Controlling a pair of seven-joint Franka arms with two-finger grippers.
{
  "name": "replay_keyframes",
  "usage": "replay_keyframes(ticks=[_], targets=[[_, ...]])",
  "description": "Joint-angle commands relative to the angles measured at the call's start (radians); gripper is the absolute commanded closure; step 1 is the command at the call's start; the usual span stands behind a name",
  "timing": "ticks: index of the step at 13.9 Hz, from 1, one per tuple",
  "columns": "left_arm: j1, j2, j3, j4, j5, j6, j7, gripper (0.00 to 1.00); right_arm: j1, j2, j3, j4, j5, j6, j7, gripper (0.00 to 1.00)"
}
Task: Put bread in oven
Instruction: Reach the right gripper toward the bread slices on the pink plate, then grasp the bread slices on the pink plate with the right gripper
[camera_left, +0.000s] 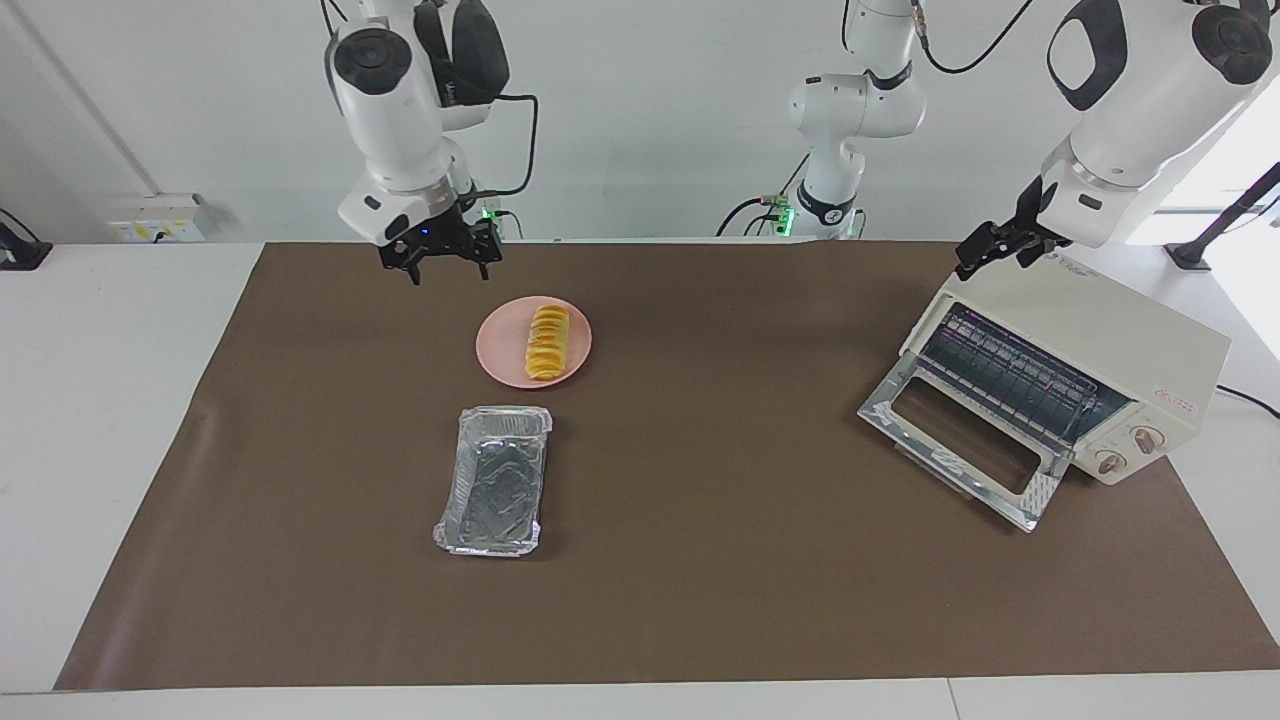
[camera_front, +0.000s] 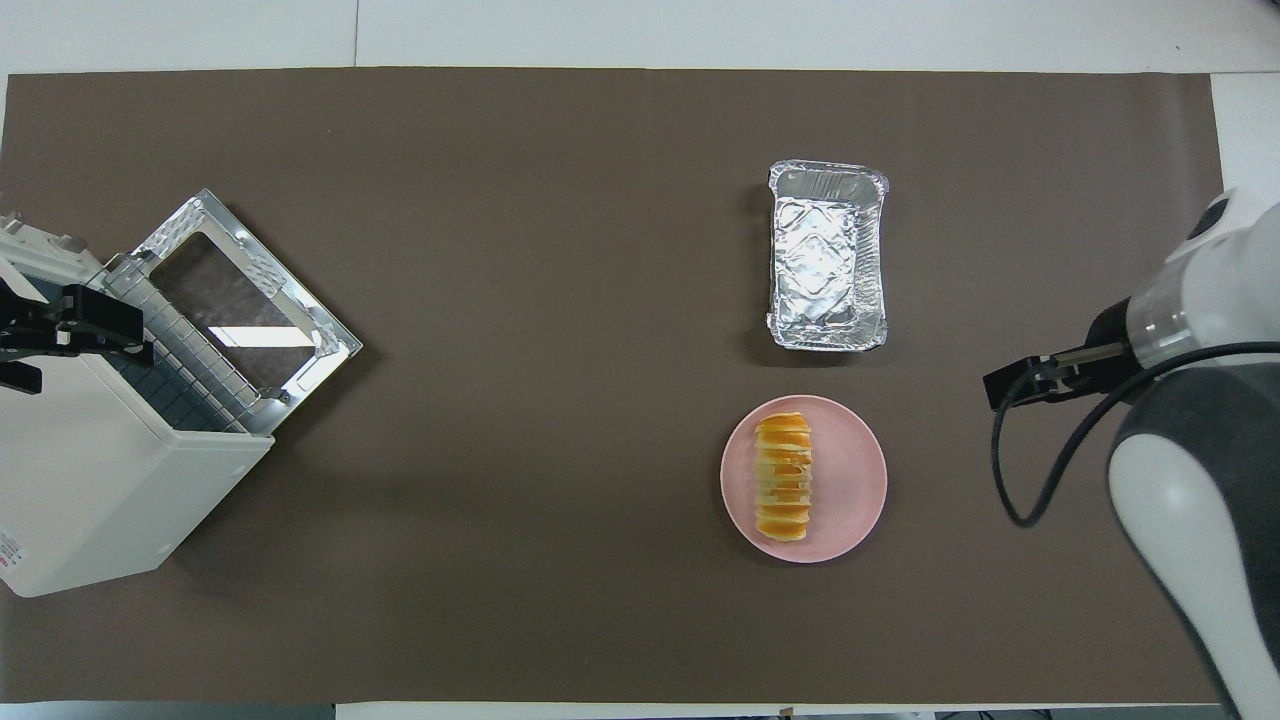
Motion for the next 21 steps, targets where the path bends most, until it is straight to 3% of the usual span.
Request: replay_keyframes(ticks=[1, 5, 10, 19, 20, 21], targets=[[0.004, -0.013, -0.004, -0.009, 0.016, 0.01, 0.005, 0.0, 0.075, 0.026, -0.006, -0.121, 0.011, 0.164, 0.12, 0.0], [0.004, -0.014, -0.004, -0.009, 0.016, 0.01, 0.005, 0.0, 0.132, 0.085, -0.004, -0.242, 0.011, 0.391, 0.211, 0.0], [0.004, -0.013, -0.004, -0.009, 0.016, 0.01, 0.005, 0.0, 0.138, 0.122, -0.004, -0.333, 0.011, 0.554, 0.223, 0.0], [0.004, -0.013, -0.004, -0.009, 0.016, 0.01, 0.005, 0.0, 0.175, 0.195, -0.001, -0.353, 0.011, 0.637, 0.26, 0.0], [0.004, -0.013, -0.004, -0.009, 0.016, 0.01, 0.006, 0.0, 0.173, 0.195, -0.003, -0.352, 0.011, 0.638, 0.253, 0.06], [0.004, -0.013, -0.004, -0.009, 0.016, 0.01, 0.006, 0.0, 0.172, 0.197, -0.003, -0.352, 0.011, 0.64, 0.243, 0.27]])
